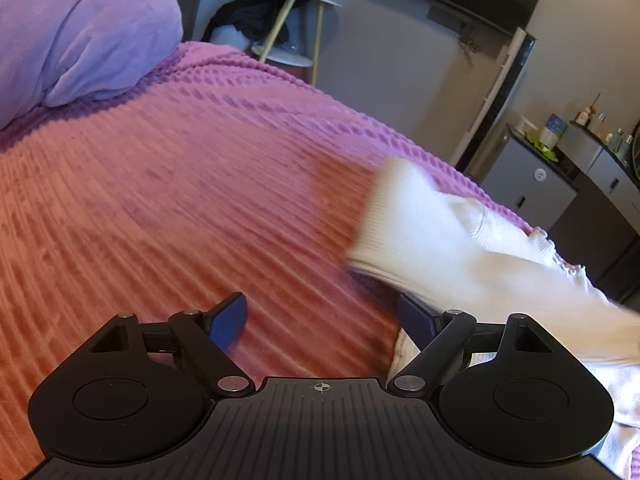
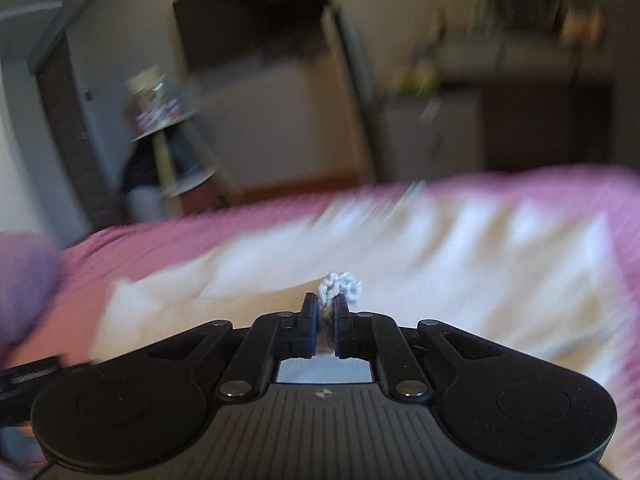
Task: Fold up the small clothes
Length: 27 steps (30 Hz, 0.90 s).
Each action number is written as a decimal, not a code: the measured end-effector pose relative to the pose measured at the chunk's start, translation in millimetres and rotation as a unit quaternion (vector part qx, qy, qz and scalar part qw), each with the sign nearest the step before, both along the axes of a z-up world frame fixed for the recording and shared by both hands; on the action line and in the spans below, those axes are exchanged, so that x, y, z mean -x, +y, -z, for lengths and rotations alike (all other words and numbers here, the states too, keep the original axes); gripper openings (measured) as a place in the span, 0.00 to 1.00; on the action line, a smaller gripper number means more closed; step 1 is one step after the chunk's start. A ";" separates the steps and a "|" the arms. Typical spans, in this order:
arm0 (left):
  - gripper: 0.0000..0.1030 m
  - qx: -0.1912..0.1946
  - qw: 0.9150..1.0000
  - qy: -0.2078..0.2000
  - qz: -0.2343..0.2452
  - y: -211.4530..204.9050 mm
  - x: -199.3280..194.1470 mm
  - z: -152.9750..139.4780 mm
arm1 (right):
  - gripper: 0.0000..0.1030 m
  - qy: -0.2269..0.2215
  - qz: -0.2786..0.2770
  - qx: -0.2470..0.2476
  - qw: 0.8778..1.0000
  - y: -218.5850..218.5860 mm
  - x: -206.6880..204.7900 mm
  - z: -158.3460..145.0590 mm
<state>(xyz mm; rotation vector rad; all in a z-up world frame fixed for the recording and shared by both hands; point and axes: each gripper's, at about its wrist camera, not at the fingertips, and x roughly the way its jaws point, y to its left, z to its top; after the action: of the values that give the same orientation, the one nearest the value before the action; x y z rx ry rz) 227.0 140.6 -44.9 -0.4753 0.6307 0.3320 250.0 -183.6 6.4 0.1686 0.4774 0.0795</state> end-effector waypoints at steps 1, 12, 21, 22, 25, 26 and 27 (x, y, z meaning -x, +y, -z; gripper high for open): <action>0.85 -0.002 1.000 -0.001 0.003 -2.5 -0.6 1.1 | 0.07 -0.022 0.056 0.065 0.996 -14.4 0.3 -6.0; 0.86 -0.029 0.998 -0.023 0.042 -25.2 -9.8 3.9 | 0.37 0.095 0.081 -0.075 0.989 -92.8 -19.8 45.4; 0.86 -0.041 0.998 -0.028 0.040 -26.4 -31.9 13.2 | 0.06 0.052 0.064 0.028 0.996 -72.6 -27.4 28.8; 0.86 -0.038 0.998 -0.030 0.040 -25.2 -33.1 14.7 | 0.06 0.026 0.067 0.058 0.996 -71.7 -24.1 19.1; 0.86 -0.044 0.998 -0.034 0.040 -25.4 -38.0 17.0 | 0.06 -0.040 0.088 0.117 0.988 -71.2 -12.9 0.7; 0.86 -0.048 0.997 -0.033 0.043 -26.9 -39.3 17.6 | 0.06 -0.045 0.094 0.133 0.986 -79.7 -12.5 1.1; 0.86 -0.052 0.997 -0.032 0.044 -28.3 -39.5 18.6 | 0.06 -0.045 0.094 0.133 0.986 -79.7 -12.5 1.1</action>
<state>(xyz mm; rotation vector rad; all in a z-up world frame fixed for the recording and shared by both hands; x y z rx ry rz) 266.5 112.2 -63.5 -0.3568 0.5669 0.2633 262.5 -263.4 5.3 -0.0520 0.3752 -0.1599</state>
